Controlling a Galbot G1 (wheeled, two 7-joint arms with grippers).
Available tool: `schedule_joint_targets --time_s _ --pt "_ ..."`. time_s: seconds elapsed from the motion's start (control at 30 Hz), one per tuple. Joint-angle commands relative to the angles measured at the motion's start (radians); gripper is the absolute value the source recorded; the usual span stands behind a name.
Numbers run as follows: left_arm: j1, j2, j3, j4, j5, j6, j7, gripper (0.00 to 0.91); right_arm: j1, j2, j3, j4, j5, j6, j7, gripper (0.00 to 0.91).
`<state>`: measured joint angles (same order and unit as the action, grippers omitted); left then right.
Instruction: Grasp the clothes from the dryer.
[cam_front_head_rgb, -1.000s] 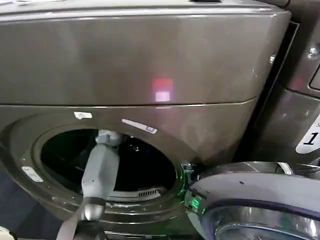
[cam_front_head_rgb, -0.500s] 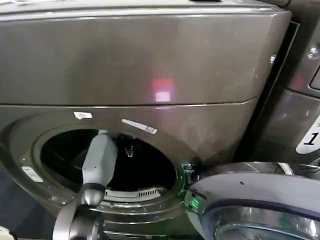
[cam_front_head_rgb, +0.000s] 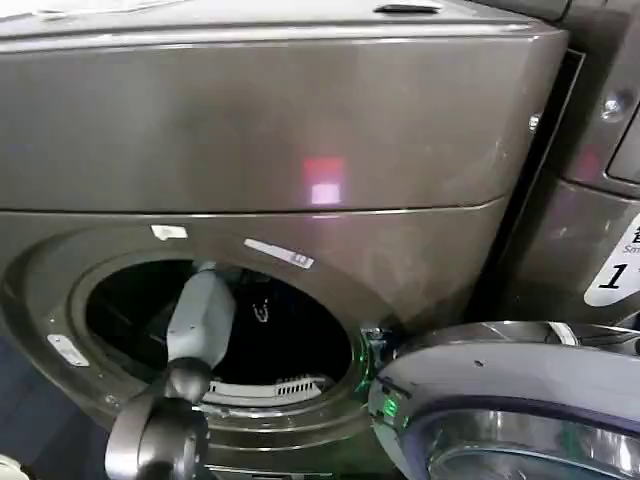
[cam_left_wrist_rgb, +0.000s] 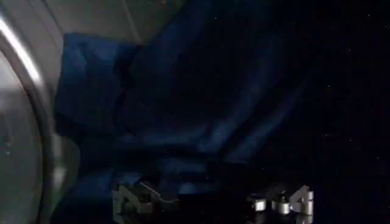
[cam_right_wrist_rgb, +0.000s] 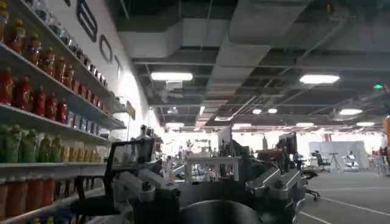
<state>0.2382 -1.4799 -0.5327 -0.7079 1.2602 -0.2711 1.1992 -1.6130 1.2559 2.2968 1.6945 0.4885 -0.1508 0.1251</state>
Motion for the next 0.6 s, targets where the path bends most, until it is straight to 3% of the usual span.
schedule_joint_targets --time_s 0.03,0.47,0.6 --pt "0.018 0.001 0.001 -0.024 -0.029 0.001 -0.001 0.0 0.002 -0.001 -0.004 0.001 -0.002 0.001 0.0 0.907" --pt "0.022 -0.001 0.0 -0.036 -0.056 0.012 -0.014 0.0 0.006 -0.001 -0.009 -0.002 -0.003 0.002 0.0 0.907" --pt "0.026 -0.001 0.0 -0.084 -0.162 0.025 -0.113 0.0 0.003 -0.004 -0.007 0.001 0.0 -0.013 -0.006 0.907"
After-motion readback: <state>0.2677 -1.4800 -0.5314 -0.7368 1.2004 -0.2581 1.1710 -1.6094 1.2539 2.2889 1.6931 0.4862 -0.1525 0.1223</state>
